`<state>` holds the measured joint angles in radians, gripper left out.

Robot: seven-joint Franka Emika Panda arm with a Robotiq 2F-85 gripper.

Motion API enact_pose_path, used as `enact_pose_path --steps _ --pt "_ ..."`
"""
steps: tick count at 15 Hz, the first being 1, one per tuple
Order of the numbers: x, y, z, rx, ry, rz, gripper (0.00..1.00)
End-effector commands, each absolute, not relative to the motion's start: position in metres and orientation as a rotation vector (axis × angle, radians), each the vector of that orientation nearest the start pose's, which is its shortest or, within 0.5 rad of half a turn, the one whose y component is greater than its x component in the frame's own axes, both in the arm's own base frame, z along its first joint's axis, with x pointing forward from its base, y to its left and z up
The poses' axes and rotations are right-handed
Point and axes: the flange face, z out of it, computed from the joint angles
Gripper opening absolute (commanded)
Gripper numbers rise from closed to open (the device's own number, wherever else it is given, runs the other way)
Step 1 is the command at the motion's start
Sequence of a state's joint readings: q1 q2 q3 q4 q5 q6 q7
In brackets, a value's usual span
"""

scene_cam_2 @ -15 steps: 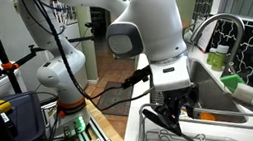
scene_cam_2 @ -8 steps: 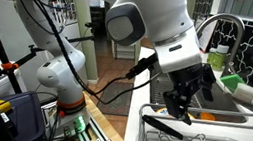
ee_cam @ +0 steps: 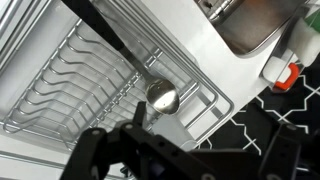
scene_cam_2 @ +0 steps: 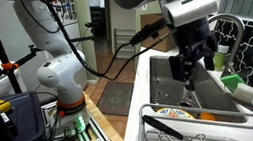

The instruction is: Pick up the spoon in the dishes drying rack and rinse it on the tap running tap water twice before putting it back in the dishes washing rack

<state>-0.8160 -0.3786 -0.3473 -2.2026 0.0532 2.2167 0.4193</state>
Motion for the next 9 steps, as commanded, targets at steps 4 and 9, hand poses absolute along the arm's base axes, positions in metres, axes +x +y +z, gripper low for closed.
enact_pose_path --steps 4,9 --pt "0.197 -0.412 0.605 -2.433 1.762 -0.514 1.0" --pt "0.232 -0.371 0.617 -2.597 1.388 -0.486 1.0"
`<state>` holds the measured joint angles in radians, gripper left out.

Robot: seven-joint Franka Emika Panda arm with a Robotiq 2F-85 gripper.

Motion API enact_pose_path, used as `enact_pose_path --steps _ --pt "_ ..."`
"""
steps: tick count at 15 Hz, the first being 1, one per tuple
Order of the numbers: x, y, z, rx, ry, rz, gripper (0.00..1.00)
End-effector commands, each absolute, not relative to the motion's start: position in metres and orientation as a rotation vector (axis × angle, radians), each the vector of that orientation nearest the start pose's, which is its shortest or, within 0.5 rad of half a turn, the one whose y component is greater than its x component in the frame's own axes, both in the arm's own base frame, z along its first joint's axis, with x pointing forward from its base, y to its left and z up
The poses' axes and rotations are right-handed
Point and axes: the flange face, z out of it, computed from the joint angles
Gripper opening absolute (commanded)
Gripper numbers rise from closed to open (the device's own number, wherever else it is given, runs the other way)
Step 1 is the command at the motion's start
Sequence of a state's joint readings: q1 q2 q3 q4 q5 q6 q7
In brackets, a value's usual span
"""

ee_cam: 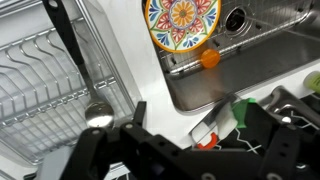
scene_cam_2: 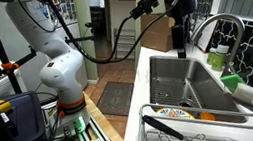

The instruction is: Pick up the spoon in the dishes drying rack and rinse it on the tap running tap water twice before putting it back in the dishes washing rack

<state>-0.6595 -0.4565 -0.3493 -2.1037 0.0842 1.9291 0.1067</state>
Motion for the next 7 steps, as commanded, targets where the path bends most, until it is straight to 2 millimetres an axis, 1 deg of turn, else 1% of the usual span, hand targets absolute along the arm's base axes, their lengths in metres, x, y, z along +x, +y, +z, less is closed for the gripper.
enact_pose_path --steps 1,2,3,4,5,7 --pt "0.239 -0.365 0.618 -2.62 1.313 -0.5 1.0" --pt "0.249 -0.359 0.618 -2.637 1.258 -0.515 1.0" --pt "0.244 -0.368 0.621 -2.622 1.377 -0.513 1.0" --pt "0.249 -0.364 0.621 -2.631 1.356 -0.513 1.0" --pt "0.25 -0.364 0.621 -2.633 1.356 -0.512 1.0" --pt "0.248 -0.366 0.621 -2.629 1.363 -0.512 1.0"
